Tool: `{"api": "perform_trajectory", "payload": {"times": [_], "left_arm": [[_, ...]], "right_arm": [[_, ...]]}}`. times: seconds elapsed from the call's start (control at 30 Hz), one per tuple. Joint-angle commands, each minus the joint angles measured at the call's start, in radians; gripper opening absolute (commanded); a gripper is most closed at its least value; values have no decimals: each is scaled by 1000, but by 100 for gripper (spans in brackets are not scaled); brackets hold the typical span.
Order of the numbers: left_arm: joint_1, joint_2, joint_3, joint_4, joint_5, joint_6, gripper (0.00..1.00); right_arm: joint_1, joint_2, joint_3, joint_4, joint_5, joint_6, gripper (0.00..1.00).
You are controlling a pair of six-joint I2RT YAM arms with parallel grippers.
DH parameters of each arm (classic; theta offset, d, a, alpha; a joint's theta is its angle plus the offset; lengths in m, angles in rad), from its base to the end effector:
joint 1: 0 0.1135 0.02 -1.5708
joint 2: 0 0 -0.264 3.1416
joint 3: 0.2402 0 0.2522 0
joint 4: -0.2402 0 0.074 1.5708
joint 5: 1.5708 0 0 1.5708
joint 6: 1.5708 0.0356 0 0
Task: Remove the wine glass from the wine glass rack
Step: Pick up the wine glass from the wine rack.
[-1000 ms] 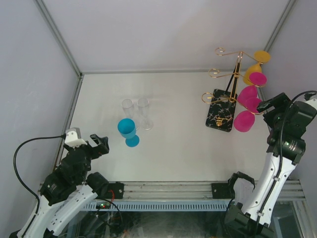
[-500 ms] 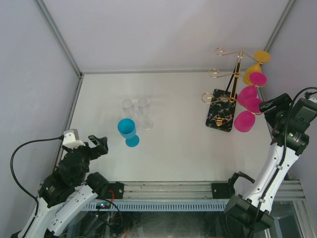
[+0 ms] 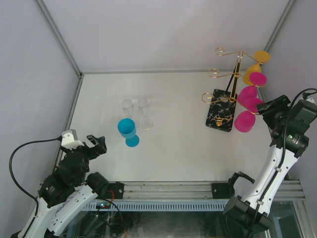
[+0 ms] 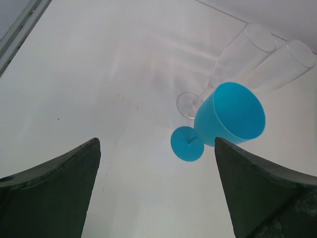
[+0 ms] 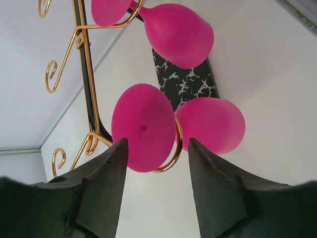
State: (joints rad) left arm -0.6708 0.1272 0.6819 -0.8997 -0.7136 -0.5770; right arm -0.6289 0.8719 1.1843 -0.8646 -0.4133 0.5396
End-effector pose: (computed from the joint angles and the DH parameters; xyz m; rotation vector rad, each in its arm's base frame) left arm 0.0378 -0.0002 0.2929 -0.3813 1.7935 -0.1921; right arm 0.1342 -0.0800 0.3921 0.9444 1.8697 0.3839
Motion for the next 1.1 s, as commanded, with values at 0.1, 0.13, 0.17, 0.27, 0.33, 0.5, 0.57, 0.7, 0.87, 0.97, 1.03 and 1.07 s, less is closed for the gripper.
{"api": "perform_trajectory", "payload": {"times": [0.1,0.13,0.17,0.27,0.33,0.5,0.57,0.7,0.87,0.97,1.03,1.07], "left_arm": [[7,-2,2,7,-45,-21,100],[7,2,3,6,-44,-21,100],[7,8,4,6,-44,-21,100],[7,27,7,8,-38,-20,100],[7,37,7,9,-35,-19,100],[7,43,7,7,-38,-19,100],[7,40,6,8,-38,-21,100],[7,43,5,10,-36,-20,100],[7,54,3,13,-31,-20,100],[7,60,4,13,-30,-20,100],[7,59,3,13,-30,-20,100],[7,57,2,13,-30,-20,100]], "right_arm": [[-15,-29,5,47,80,-32,47],[-17,-20,5,49,79,-33,47],[-19,-10,5,50,72,-35,46],[-25,25,5,57,23,-29,46],[-28,47,5,66,-16,-23,45],[-46,63,6,63,-31,-45,39],[-47,70,5,59,-31,-65,37],[-54,82,5,53,-42,-88,33],[-55,84,4,71,-76,-89,18],[-55,77,5,85,-85,-74,11],[-56,70,5,97,-82,-65,8],[-55,65,6,101,-77,-60,4]]}}
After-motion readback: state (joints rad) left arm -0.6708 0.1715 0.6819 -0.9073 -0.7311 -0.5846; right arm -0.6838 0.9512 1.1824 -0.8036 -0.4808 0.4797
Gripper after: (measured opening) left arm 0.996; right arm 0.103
